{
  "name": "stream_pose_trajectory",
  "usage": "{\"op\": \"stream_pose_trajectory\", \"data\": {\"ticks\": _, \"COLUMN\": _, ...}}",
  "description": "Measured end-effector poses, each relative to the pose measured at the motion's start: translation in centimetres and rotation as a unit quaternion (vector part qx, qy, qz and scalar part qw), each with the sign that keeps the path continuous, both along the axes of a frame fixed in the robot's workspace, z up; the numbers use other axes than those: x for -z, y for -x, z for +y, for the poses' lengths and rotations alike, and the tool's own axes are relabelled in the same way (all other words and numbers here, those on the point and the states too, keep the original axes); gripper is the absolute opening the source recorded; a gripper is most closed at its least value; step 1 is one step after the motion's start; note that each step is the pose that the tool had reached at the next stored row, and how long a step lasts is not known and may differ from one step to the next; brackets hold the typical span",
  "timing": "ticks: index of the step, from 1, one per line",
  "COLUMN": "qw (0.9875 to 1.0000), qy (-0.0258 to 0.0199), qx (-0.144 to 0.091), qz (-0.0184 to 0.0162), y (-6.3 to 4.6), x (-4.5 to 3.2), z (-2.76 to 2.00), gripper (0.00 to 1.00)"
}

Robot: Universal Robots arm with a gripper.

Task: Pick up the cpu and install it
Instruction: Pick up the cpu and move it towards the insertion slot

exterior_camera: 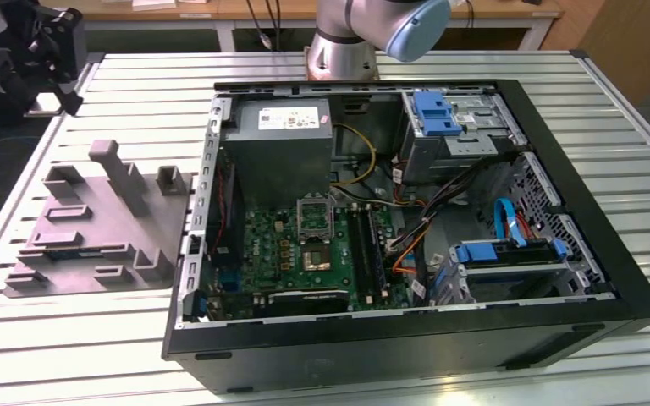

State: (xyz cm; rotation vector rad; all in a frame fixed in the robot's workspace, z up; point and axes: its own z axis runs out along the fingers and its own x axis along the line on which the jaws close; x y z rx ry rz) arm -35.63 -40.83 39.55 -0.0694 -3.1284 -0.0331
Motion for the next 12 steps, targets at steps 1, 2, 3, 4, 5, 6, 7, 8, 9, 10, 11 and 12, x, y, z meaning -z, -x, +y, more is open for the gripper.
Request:
{"op": "stream_pose_trajectory", "data": {"ticks": 1, "qw": 1.0000, "qy": 0.0000, "qx": 0.000, "qz": 0.0000, "y": -0.07, "x": 0.00, "z": 0.00, "gripper": 0.47}}
{"op": "stream_pose_trajectory", "data": {"ticks": 2, "qw": 1.0000, "qy": 0.0000, "qx": 0.000, "qz": 0.0000, "y": -0.14, "x": 0.00, "z": 0.00, "gripper": 0.47}}
{"op": "stream_pose_trajectory", "data": {"ticks": 3, "qw": 1.0000, "qy": 0.0000, "qx": 0.000, "qz": 0.0000, "y": -0.21, "x": 0.00, "z": 0.00, "gripper": 0.47}}
{"op": "stream_pose_trajectory", "data": {"ticks": 4, "qw": 1.0000, "qy": 0.0000, "qx": 0.000, "qz": 0.0000, "y": -0.27, "x": 0.00, "z": 0.00, "gripper": 0.47}}
{"op": "stream_pose_trajectory", "data": {"ticks": 5, "qw": 1.0000, "qy": 0.0000, "qx": 0.000, "qz": 0.0000, "y": -0.34, "x": 0.00, "z": 0.00, "gripper": 0.47}}
{"op": "stream_pose_trajectory", "data": {"ticks": 6, "qw": 1.0000, "qy": 0.0000, "qx": 0.000, "qz": 0.0000, "y": -0.40, "x": 0.00, "z": 0.00, "gripper": 0.47}}
{"op": "stream_pose_trajectory", "data": {"ticks": 7, "qw": 1.0000, "qy": 0.0000, "qx": 0.000, "qz": 0.0000, "y": -0.45, "x": 0.00, "z": 0.00, "gripper": 0.47}}
{"op": "stream_pose_trajectory", "data": {"ticks": 8, "qw": 1.0000, "qy": 0.0000, "qx": 0.000, "qz": 0.0000, "y": -0.51, "x": 0.00, "z": 0.00, "gripper": 0.47}}
{"op": "stream_pose_trajectory", "data": {"ticks": 9, "qw": 1.0000, "qy": 0.0000, "qx": 0.000, "qz": 0.0000, "y": -0.56, "x": 0.00, "z": 0.00, "gripper": 0.47}}
{"op": "stream_pose_trajectory", "data": {"ticks": 10, "qw": 1.0000, "qy": 0.0000, "qx": 0.000, "qz": 0.0000, "y": -0.62, "x": 0.00, "z": 0.00, "gripper": 0.47}}
{"op": "stream_pose_trajectory", "data": {"ticks": 11, "qw": 1.0000, "qy": 0.0000, "qx": 0.000, "qz": 0.0000, "y": -0.67, "x": 0.00, "z": 0.00, "gripper": 0.47}}
{"op": "stream_pose_trajectory", "data": {"ticks": 12, "qw": 1.0000, "qy": 0.0000, "qx": 0.000, "qz": 0.0000, "y": -0.73, "x": 0.00, "z": 0.00, "gripper": 0.47}}
